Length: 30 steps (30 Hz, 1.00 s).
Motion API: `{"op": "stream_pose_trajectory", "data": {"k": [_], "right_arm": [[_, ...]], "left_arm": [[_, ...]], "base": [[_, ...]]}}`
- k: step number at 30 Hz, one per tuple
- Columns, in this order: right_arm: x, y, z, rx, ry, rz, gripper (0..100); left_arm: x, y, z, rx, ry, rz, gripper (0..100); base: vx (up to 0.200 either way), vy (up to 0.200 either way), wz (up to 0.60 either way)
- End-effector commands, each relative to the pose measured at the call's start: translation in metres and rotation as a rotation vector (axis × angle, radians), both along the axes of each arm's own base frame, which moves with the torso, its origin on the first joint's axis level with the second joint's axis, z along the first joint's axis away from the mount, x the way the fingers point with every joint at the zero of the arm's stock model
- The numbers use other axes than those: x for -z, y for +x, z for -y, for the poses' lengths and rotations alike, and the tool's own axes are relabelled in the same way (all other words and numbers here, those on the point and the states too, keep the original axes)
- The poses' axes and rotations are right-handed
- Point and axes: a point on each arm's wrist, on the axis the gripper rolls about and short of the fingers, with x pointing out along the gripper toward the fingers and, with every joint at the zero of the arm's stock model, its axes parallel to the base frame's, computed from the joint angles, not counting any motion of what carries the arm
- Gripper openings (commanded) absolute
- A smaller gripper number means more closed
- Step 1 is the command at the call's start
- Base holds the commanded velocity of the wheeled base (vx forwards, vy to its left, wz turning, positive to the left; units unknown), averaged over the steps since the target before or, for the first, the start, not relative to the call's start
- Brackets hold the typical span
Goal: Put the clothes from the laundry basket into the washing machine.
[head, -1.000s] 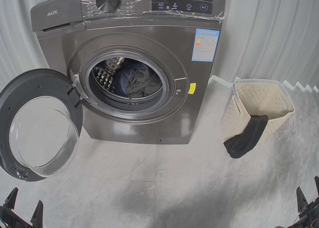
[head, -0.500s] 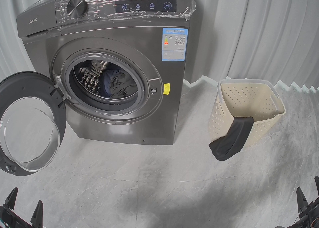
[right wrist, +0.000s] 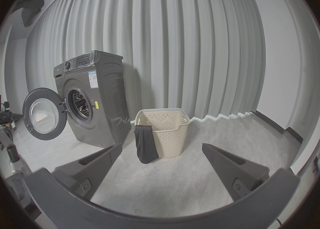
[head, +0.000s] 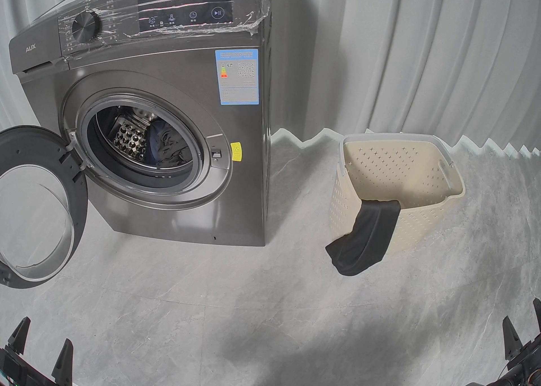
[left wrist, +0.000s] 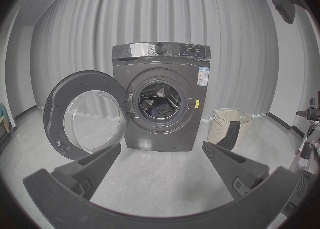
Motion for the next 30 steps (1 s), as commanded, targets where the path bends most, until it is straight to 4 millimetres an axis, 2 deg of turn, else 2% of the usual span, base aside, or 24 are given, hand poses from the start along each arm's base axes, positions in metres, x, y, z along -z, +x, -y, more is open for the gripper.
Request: {"op": "stream_pose_trajectory", "data": {"k": [1, 4, 10, 25, 30], "right_arm": [[0.0048, 0.0002, 0.0, 0.0, 0.001, -0.003, 100], [0.0048, 0.0002, 0.0, 0.0, -0.004, -0.003, 100], [0.0048, 0.0002, 0.0001, 0.001, -0.001, -0.003, 100], [0.0046, 0.0002, 0.0, 0.0, -0.004, -0.002, 100], [0.0046, 0.0002, 0.0, 0.0, -0.005, -0.002, 100]], "left_arm": [[0.0047, 0.0003, 0.0, 0.002, 0.006, -0.005, 100], [0.0047, 0.0003, 0.0001, 0.004, 0.009, -0.005, 100], [0.0043, 0.0002, 0.0001, 0.005, 0.002, -0.003, 100], [0.0046, 0.0003, 0.0001, 0.007, -0.003, -0.003, 100], [0.0046, 0.0003, 0.0001, 0.005, -0.005, -0.003, 100]], "base": [[0.0, -0.2, 0.0], [0.0, -0.2, 0.0], [0.0, 0.0, 0.0], [0.2, 0.0, 0.0], [0.0, 0.0, 0.0]]}}
